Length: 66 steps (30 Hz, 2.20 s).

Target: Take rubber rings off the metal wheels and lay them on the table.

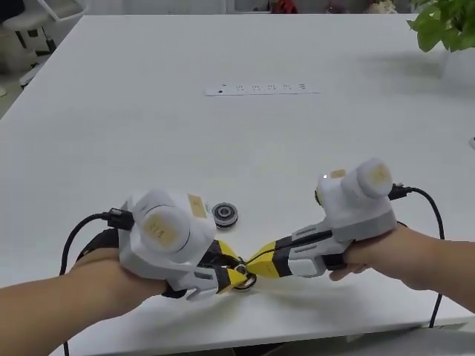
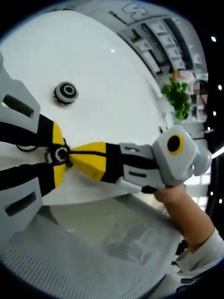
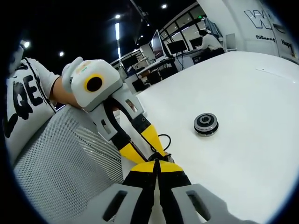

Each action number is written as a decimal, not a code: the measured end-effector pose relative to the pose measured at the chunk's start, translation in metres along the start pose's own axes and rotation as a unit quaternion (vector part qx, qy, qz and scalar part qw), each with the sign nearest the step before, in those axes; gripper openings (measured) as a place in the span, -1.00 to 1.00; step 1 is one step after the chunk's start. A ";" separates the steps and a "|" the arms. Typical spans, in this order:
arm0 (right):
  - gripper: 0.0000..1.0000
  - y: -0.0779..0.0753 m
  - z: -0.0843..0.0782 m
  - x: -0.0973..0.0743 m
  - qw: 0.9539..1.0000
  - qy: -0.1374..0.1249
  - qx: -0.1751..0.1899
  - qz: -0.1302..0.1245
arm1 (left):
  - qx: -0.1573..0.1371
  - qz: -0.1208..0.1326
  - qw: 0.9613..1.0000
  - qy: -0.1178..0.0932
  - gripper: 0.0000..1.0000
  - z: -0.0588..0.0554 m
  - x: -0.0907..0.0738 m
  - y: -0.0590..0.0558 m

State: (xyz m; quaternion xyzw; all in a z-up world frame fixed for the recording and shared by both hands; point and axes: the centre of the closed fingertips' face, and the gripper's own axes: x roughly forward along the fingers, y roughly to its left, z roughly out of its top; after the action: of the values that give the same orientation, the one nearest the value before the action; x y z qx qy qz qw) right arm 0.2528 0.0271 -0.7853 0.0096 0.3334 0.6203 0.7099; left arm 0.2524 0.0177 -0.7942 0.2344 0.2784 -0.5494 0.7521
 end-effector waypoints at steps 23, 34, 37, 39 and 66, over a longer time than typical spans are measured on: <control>-1.00 -0.004 -0.002 -0.004 1.000 0.000 -0.014 -0.005 | 0.006 -0.010 1.000 -0.001 -0.68 0.001 -0.002 -0.002; -1.00 -0.003 0.000 -0.006 1.000 -0.004 -0.015 -0.005 | 0.001 -0.022 1.000 -0.016 -0.50 0.009 -0.016 -0.007; -1.00 -0.003 0.001 -0.006 1.000 -0.007 -0.014 -0.005 | -0.004 -0.019 1.000 -0.023 -0.45 0.012 -0.021 -0.006; -1.00 -0.003 0.001 -0.006 1.000 -0.007 -0.014 -0.005 | -0.006 -0.019 0.999 -0.025 -0.40 0.012 -0.023 -0.007; -1.00 0.011 0.020 -0.006 1.000 -0.024 -0.012 0.011 | -0.045 0.016 0.997 -0.053 -0.06 0.001 -0.063 0.007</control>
State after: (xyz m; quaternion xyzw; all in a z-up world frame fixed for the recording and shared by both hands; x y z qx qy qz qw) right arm 0.2532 0.0320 -0.7623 0.0195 0.3084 0.6315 0.7111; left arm 0.2445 0.0632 -0.7503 0.1751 0.2589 -0.5355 0.7846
